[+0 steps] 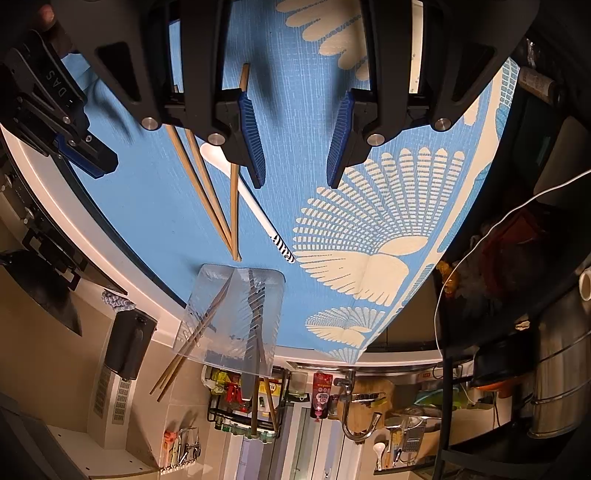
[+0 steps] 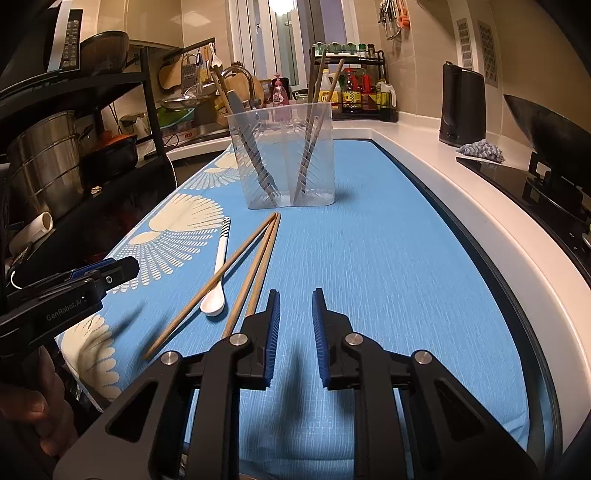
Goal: Organize utensils
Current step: 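Close the right tool on a wooden chopstick while the left tool grasps another chopstick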
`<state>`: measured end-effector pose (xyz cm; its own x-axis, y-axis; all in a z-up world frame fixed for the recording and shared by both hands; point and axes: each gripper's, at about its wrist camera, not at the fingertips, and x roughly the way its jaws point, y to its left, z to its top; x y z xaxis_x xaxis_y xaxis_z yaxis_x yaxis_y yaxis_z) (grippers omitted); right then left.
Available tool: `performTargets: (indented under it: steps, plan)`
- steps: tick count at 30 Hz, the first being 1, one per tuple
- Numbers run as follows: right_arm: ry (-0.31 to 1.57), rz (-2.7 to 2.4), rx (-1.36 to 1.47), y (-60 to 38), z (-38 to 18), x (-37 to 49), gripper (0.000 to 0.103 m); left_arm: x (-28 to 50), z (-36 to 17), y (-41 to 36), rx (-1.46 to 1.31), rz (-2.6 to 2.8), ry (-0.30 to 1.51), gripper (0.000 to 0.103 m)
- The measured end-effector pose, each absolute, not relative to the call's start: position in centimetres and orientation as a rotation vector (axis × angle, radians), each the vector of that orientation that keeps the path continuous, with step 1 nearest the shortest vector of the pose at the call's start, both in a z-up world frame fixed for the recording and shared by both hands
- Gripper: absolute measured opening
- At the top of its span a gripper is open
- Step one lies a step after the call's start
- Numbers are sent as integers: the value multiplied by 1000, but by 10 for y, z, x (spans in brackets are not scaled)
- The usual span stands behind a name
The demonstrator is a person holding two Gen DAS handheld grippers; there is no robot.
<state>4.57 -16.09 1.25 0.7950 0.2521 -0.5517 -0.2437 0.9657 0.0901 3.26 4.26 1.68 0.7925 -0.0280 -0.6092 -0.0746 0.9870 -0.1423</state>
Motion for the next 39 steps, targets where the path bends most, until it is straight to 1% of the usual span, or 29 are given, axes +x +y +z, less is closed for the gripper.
performTargets:
  steps: [15, 26, 28, 34, 39]
  plan:
    - [632, 300, 14, -153, 0, 49, 17, 27, 5, 45, -135, 35, 667, 32]
    - [680, 361, 4, -141, -10, 51, 19, 25, -2, 41, -191, -37, 681, 32]
    - [686, 374, -2, -137, -12, 51, 22, 25, -4, 37, -192, -63, 690, 32]
    - [725, 375, -39, -129, -21, 52, 25, 29, -13, 25, -169, -102, 730, 34]
    - [722, 363, -67, -126, -23, 51, 24, 34, -21, 16, -139, -105, 765, 34]
